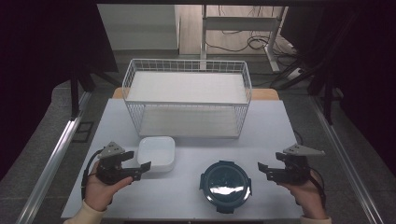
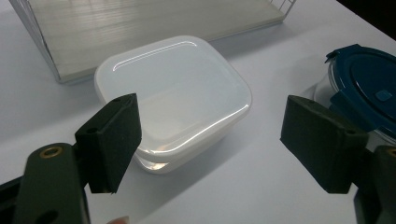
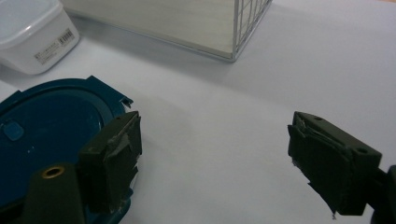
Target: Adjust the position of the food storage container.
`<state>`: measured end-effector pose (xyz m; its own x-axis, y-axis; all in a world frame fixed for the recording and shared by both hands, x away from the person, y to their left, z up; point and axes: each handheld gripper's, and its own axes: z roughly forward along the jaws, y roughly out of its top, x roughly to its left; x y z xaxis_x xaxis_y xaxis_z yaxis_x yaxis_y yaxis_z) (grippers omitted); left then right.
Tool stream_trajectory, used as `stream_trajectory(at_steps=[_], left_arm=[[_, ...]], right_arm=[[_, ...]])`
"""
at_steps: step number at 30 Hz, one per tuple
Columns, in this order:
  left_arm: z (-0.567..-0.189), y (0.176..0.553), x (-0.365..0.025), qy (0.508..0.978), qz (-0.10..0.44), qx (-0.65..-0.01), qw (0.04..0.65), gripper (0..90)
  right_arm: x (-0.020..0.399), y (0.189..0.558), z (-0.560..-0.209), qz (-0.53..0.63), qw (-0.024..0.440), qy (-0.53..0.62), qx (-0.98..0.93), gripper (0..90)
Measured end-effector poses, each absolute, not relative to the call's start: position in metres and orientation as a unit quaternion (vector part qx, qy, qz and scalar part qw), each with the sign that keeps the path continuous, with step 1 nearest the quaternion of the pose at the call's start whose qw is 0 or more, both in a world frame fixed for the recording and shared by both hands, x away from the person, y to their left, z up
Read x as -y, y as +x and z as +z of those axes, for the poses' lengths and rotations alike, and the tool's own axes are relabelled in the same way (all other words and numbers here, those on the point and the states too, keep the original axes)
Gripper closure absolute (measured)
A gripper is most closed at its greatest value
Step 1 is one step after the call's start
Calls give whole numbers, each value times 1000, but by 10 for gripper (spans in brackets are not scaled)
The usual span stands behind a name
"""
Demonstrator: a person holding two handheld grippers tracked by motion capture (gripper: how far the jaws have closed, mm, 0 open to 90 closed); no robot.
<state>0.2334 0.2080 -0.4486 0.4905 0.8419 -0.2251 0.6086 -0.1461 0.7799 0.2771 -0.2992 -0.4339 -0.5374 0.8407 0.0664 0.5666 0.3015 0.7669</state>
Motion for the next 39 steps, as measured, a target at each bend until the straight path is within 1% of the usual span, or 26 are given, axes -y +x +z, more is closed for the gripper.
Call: stream_trajectory(at_steps=[9,19,25,32,39], left_arm=[[-451,235,-209,748,130,-487,432,196],[-449,232,-210,748,128,-484,436,194],[-450,233,-211,748,125,-486,434,195],[-450,233,-212,749,125,-486,432,194],[-450,231,-214,748,123,-487,433,193]], right_arm=[[299,277,-432,385,174,453,-785,187],[302,275,-431,379,170,456,-787,229],[303,275,-431,380,159,458,-788,261],[302,273,-432,368,155,460,-793,277],[302,268,-439,348,139,471,-799,318]])
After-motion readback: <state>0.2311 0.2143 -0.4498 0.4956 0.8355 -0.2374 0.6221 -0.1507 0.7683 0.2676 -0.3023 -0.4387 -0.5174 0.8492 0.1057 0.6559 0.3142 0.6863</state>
